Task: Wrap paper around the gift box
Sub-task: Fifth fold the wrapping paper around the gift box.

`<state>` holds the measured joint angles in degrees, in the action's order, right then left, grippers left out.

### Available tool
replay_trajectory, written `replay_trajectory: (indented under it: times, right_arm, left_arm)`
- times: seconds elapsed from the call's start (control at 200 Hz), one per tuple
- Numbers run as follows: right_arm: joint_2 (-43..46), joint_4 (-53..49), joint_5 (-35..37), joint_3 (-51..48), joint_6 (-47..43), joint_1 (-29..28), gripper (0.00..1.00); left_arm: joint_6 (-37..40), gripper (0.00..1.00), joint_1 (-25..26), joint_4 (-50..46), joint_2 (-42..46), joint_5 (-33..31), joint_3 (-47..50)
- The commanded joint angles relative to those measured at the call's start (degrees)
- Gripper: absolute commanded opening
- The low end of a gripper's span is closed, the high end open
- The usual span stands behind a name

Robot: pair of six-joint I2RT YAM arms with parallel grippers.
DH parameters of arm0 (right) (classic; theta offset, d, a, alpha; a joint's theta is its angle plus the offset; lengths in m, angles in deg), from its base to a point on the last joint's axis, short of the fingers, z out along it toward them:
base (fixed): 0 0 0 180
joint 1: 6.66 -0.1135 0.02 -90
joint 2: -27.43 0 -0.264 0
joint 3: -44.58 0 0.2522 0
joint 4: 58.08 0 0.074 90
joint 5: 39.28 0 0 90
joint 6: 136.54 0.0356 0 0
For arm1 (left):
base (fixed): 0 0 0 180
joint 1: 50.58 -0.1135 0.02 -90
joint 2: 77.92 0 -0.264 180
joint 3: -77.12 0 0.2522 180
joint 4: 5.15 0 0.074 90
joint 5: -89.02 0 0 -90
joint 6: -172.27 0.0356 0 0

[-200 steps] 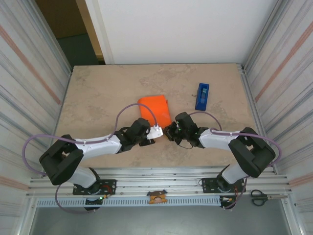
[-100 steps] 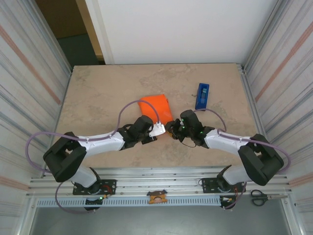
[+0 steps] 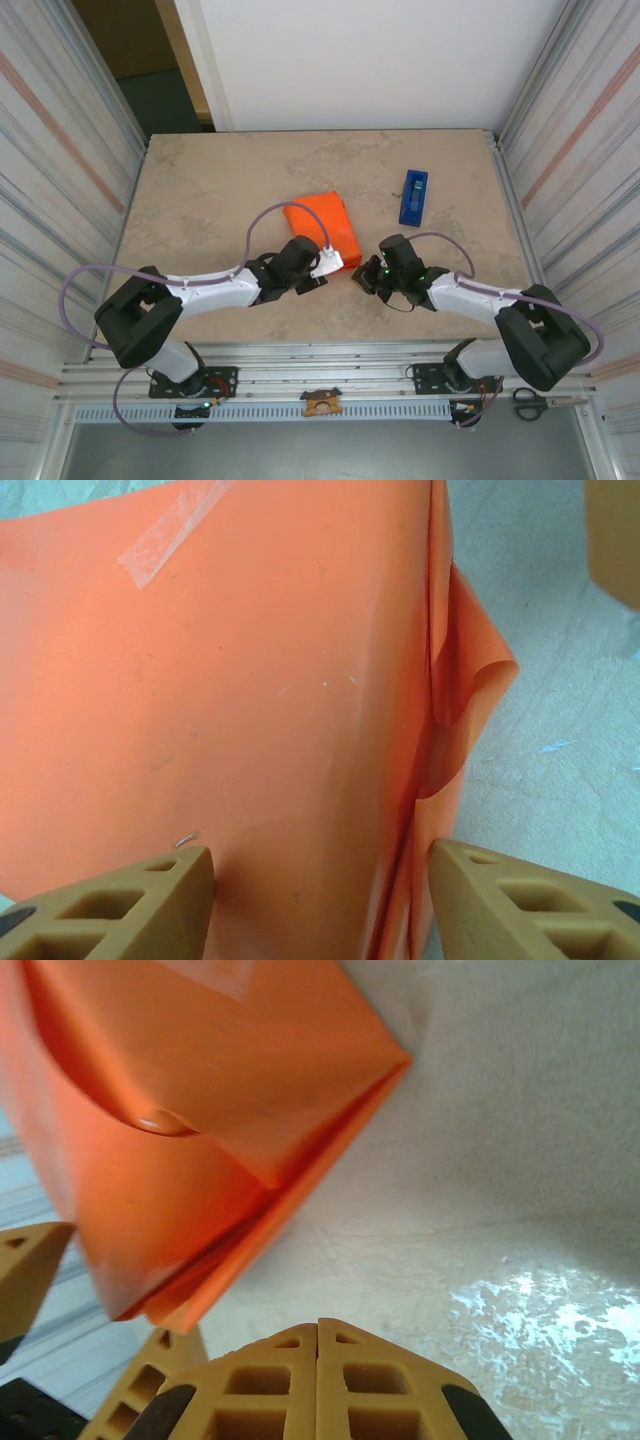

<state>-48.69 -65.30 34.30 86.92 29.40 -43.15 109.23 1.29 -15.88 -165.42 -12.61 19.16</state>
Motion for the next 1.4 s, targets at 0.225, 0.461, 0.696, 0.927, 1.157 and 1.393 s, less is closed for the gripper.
replay_trajectory:
  times: [0.225, 0.461, 0.696, 0.927, 1.157, 1.393]
  right_arm:
    - [-6.1, 10.85, 1.14, 0.88, 1.24, -1.61, 0.01]
    - [-6.57, 12.91, 3.16, 1.32, 1.51, -1.68, 0.02]
    - [-7.4, 15.47, 3.27, 1.48, 1.59, -1.16, 0.02]
    - [-8.09, 16.35, 2.53, 2.75, 1.59, -0.25, 0.02]
    - [-7.27, 15.29, 3.06, 2.45, 1.67, 0.09, 0.02]
    - [-6.05, 13.54, 2.78, 1.46, 1.34, -0.08, 0.03]
  left_arm:
    - [-3.89, 0.59, 1.12, -2.45, -2.51, 1.62, 0.28]
    - [-5.1, 0.58, 1.12, -1.75, -0.48, 1.89, 1.97]
    - [-4.89, 0.67, 1.16, 0.56, 1.61, 1.65, 3.98]
    - [-4.37, 0.72, 1.2, 1.18, 0.82, 1.91, 4.04]
    - [-6.13, 0.62, 1.21, 1.07, -2.26, -0.81, 2.77]
    - [-9.1, 0.46, 1.55, 1.53, -3.47, -3.96, 3.49]
